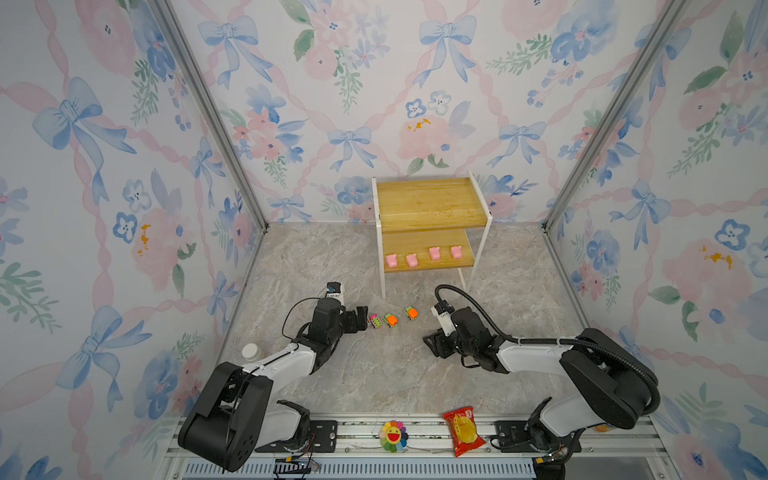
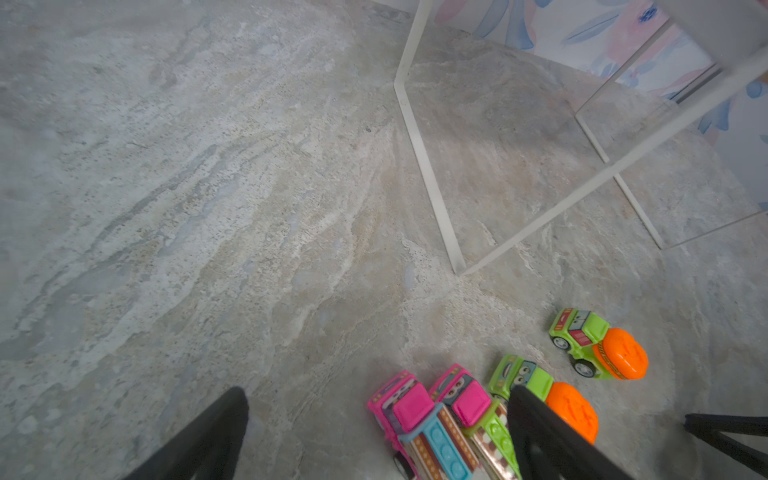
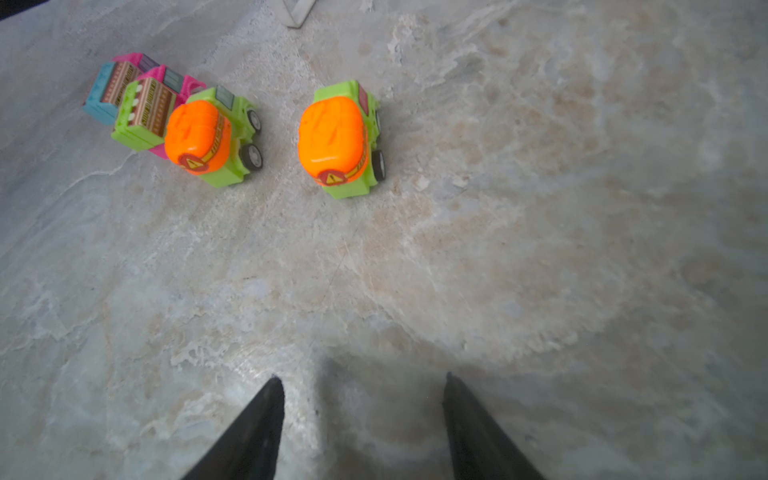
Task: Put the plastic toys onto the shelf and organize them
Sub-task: 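Release the pig and withdraw the right gripper toward the toy trucks, then lower the right gripper onto the orange-and-green mixer truck and close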
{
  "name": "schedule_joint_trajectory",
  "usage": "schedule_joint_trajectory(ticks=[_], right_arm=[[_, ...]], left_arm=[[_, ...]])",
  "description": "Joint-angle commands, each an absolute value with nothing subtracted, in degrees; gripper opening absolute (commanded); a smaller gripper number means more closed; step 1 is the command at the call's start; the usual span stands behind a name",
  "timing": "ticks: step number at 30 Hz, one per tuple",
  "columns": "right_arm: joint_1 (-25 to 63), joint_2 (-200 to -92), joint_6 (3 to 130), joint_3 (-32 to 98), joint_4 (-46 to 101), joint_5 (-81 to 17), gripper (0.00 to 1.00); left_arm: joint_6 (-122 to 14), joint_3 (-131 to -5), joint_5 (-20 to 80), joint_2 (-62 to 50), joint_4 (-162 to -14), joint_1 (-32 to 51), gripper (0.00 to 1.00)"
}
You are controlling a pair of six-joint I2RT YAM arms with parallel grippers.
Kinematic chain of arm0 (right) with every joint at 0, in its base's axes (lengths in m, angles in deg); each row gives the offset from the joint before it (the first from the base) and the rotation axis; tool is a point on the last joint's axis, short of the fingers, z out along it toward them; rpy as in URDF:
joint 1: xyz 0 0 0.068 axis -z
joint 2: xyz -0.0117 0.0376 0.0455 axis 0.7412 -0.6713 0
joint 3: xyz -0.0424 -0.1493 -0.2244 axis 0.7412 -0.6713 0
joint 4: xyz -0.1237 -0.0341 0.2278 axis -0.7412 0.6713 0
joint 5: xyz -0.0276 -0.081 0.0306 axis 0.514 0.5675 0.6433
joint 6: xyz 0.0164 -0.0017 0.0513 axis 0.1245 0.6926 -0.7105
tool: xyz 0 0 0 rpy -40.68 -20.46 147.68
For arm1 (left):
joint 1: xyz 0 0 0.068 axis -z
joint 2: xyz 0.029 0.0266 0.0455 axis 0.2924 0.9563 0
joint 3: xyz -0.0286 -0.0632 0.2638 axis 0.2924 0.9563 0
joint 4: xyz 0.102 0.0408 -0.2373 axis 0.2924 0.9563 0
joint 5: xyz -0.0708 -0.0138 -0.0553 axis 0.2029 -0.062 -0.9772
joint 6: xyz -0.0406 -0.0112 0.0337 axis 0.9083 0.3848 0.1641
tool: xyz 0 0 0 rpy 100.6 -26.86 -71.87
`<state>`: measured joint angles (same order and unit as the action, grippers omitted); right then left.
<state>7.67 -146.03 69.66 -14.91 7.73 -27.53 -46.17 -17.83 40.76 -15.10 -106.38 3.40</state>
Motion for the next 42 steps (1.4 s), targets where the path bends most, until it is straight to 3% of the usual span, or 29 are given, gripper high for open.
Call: schedule_joint_trajectory(ticks=[1, 13, 42], right_arm=[[9.4, -148.2, 71.9, -13.2, 7.3, -31.6, 0.64], [11.6, -152.2, 75.7, -7.4, 7.7, -36.4, 0.64], [11.5, -165.1, 78.6, 4.6, 3.7, -32.4, 0.63]], left_arm=[[-44.8, -18.4, 41.6, -14.8, -105.8, 3.8, 0.98], [-44.2, -18.6, 42.4, -14.0, -105.7, 4.8, 0.98], [-44.1, -18.4, 43.3, -13.5, -105.8, 5.7, 0.98]])
